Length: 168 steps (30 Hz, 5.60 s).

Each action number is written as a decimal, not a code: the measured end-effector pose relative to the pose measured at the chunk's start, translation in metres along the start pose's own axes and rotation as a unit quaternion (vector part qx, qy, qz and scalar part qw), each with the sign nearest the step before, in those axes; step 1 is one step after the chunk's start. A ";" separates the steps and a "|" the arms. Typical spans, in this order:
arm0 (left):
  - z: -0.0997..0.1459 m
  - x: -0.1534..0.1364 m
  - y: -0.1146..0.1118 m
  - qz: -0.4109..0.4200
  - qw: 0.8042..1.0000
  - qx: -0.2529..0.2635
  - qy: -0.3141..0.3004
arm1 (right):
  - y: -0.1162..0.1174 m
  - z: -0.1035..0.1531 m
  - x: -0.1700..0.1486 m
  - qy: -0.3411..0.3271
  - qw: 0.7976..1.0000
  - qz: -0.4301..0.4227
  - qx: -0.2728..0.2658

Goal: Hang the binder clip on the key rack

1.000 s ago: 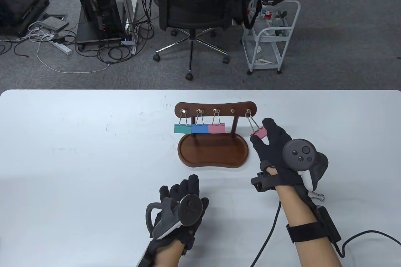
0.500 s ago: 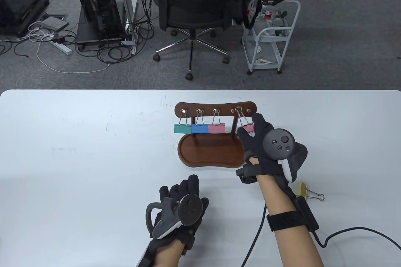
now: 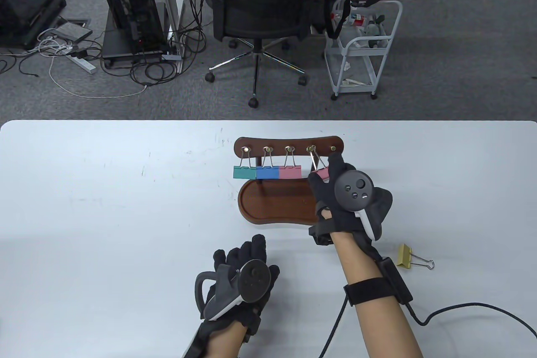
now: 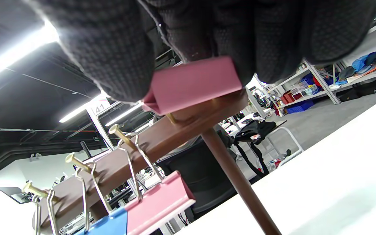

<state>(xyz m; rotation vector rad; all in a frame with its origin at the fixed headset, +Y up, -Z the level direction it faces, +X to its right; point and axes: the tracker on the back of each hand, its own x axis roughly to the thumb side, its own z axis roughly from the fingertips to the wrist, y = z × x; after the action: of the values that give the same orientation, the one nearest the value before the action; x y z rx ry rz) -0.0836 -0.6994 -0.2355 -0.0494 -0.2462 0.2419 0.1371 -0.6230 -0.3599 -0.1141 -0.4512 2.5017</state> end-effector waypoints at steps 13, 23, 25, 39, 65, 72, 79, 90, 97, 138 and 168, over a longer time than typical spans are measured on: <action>0.000 -0.001 0.000 0.001 1.000 -0.002 0.003 | 0.023 -0.002 0.001 -0.009 0.997 0.078 0.008; 0.000 -0.001 0.000 0.001 1.000 -0.007 0.006 | 0.046 -0.001 0.004 -0.025 0.989 0.143 0.008; 0.000 -0.001 0.000 0.001 1.000 -0.007 0.006 | 0.050 0.000 0.004 -0.030 0.988 0.155 0.006; -0.001 0.001 -0.001 0.006 1.000 -0.012 0.002 | 0.066 0.002 0.005 -0.032 0.971 0.237 0.015; 0.000 0.003 -0.001 -0.001 1.000 -0.007 -0.003 | 0.012 0.018 -0.025 -0.065 0.982 0.172 0.050; 0.001 0.002 -0.001 -0.001 1.000 -0.004 0.000 | -0.019 0.028 -0.042 -0.069 0.982 0.166 0.055; 0.001 0.001 -0.001 -0.001 1.000 -0.001 0.000 | -0.047 0.045 -0.072 -0.068 0.981 0.171 0.063; 0.001 0.004 -0.003 -0.005 1.000 -0.006 -0.007 | -0.072 0.069 -0.139 -0.021 0.983 0.150 0.108; 0.001 0.005 -0.004 -0.004 1.000 -0.010 -0.007 | -0.066 0.076 -0.186 0.007 0.978 0.128 0.163; 0.000 0.006 -0.005 0.007 1.000 -0.020 -0.010 | -0.015 0.070 -0.215 0.034 0.946 0.219 0.238; -0.001 0.009 -0.005 0.006 1.000 -0.014 -0.018 | -0.038 0.074 -0.129 -0.111 0.955 0.180 0.207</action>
<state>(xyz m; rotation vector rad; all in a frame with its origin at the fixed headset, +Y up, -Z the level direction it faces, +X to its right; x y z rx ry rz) -0.0739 -0.7021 -0.2339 -0.0751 -0.2857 0.2507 0.2499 -0.6885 -0.2803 0.2754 0.0228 2.9241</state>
